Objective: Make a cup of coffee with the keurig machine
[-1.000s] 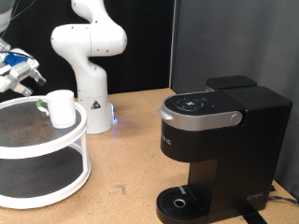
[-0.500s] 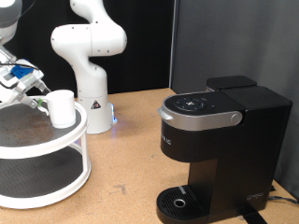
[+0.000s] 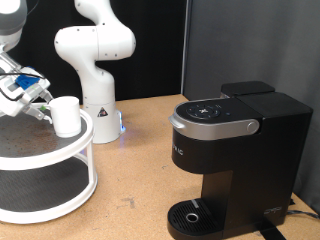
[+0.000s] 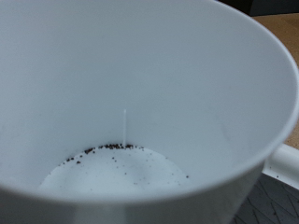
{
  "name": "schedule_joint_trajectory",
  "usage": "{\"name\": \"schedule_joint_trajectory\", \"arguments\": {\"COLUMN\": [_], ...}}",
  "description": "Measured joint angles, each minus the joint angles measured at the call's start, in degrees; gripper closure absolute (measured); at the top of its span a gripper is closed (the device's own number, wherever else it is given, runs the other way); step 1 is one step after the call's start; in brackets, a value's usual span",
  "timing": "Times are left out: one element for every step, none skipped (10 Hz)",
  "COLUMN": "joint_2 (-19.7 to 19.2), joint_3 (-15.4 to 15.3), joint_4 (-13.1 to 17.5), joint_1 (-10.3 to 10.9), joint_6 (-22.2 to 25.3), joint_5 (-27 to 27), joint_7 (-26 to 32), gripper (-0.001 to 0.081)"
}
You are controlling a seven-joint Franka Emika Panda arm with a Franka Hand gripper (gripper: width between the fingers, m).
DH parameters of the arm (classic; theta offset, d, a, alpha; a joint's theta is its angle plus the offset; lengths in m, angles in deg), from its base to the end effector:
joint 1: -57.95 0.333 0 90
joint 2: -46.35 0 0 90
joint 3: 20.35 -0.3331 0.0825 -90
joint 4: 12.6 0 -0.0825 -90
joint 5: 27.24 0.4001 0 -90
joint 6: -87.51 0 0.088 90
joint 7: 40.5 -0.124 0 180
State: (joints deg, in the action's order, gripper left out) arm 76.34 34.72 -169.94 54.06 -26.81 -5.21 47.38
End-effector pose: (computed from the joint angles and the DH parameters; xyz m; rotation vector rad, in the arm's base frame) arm 0.2285 -0.2436 0.2976 -2.3223 -0.5007 -0.6789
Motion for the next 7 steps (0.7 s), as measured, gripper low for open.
{"name": "schedule_joint_trajectory", "arguments": {"joint_2": [0.0, -0.1, -0.1, -0.1, -0.1, -0.1, 0.0], "joint_3": [0.0, 0.0, 0.0, 0.0, 0.0, 0.0, 0.0], "joint_4": [-0.1, -0.2, -0.3, -0.3, -0.3, -0.3, -0.2], "joint_1": [0.1, 0.1, 0.1, 0.1, 0.1, 0.1, 0.1], "joint_6": [-0.4, -0.8, -0.9, -0.9, -1.0, -1.0, -0.9], "joint_5": [0.2, 0.3, 0.4, 0.4, 0.4, 0.4, 0.5], "joint_7": [0.0, 0.0, 0.0, 0.0, 0.0, -0.2, -0.5], "gripper": [0.0092, 0.0092, 0.0325, 0.0460, 0.0460, 0.0596, 0.0596]}}
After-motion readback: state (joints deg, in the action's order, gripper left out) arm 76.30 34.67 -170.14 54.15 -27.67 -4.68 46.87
